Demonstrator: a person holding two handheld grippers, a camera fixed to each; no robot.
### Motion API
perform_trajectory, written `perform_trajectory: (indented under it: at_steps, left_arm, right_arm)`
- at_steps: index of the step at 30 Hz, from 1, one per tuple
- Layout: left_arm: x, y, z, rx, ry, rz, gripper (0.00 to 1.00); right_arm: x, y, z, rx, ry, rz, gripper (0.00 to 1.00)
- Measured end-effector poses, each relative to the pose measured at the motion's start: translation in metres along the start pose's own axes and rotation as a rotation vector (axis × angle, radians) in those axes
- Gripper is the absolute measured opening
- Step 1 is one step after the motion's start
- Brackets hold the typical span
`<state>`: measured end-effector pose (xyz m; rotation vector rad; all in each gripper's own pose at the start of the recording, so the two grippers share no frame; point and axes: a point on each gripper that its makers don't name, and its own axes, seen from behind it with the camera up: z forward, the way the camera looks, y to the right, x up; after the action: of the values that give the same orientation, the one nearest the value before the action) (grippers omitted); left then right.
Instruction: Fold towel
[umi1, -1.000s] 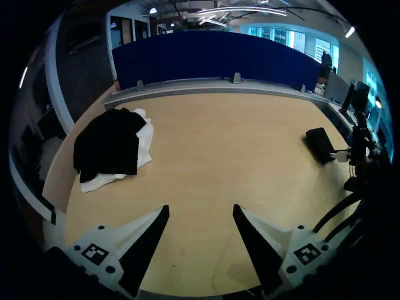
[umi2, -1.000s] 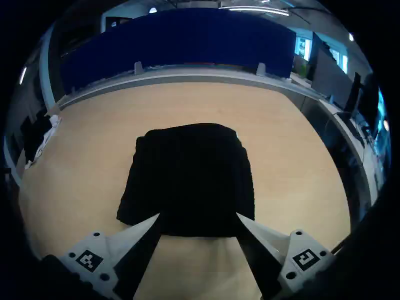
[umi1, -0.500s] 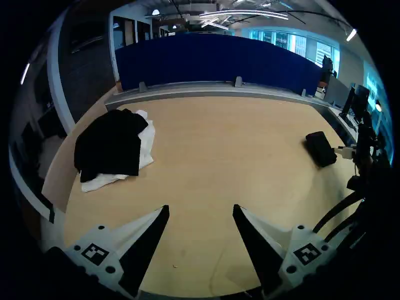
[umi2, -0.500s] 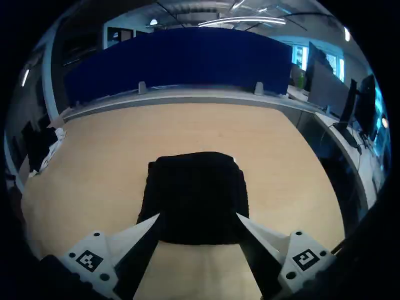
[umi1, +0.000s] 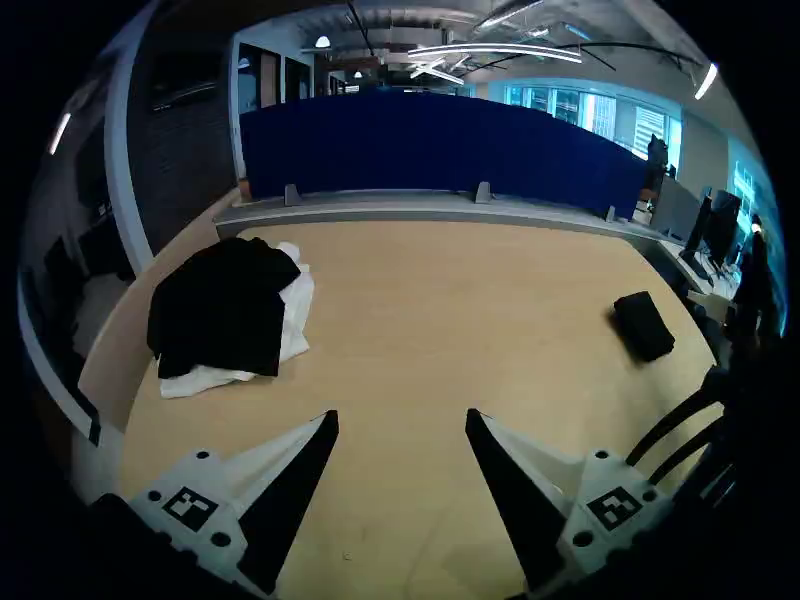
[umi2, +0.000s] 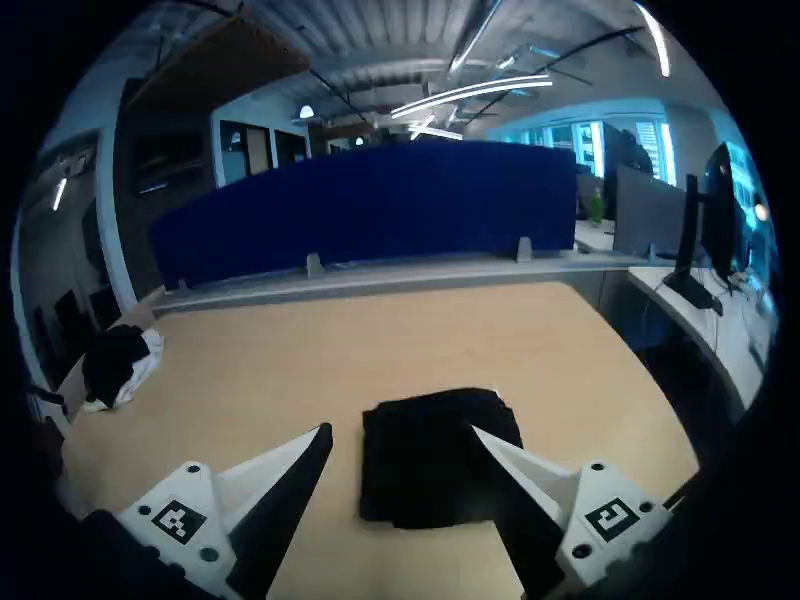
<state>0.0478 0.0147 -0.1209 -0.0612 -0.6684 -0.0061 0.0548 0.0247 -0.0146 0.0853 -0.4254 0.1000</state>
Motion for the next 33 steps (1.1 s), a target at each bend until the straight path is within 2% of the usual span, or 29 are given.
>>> perform_trajectory:
  at_steps: [6, 9, 18, 21, 24, 27, 33]
  left_arm:
    - [0.024, -0.002, 0.006, -0.001, 0.099, -0.014, 0.94]
    - [0.039, -0.002, 0.009, -0.005, 0.156, -0.016, 0.94]
    - [0.064, 0.002, 0.013, -0.028, 0.268, 0.005, 0.94]
    - [0.076, -0.003, 0.009, -0.013, 0.330, 0.012, 0.94]
    - [0.094, -0.011, 0.004, 0.010, 0.421, 0.016, 0.94]
    - [0.101, -0.013, 0.004, 0.018, 0.471, 0.014, 0.94]
    - [0.103, -0.006, 0.012, -0.011, 0.497, -0.001, 0.94]
  right_arm:
    - [0.034, -0.026, -0.032, -0.006, 0.163, -0.030, 0.99]
    - [0.044, -0.031, -0.044, -0.021, 0.218, -0.056, 0.99]
    - [0.045, -0.036, -0.050, -0.038, 0.218, -0.074, 0.99]
    - [0.047, -0.035, -0.052, -0.047, 0.220, -0.072, 0.99]
    - [0.048, -0.033, -0.053, -0.057, 0.224, -0.070, 0.99]
    - [0.050, -0.028, -0.054, -0.080, 0.223, -0.066, 0.99]
    - [0.052, -0.038, -0.054, -0.063, 0.212, -0.067, 0.99]
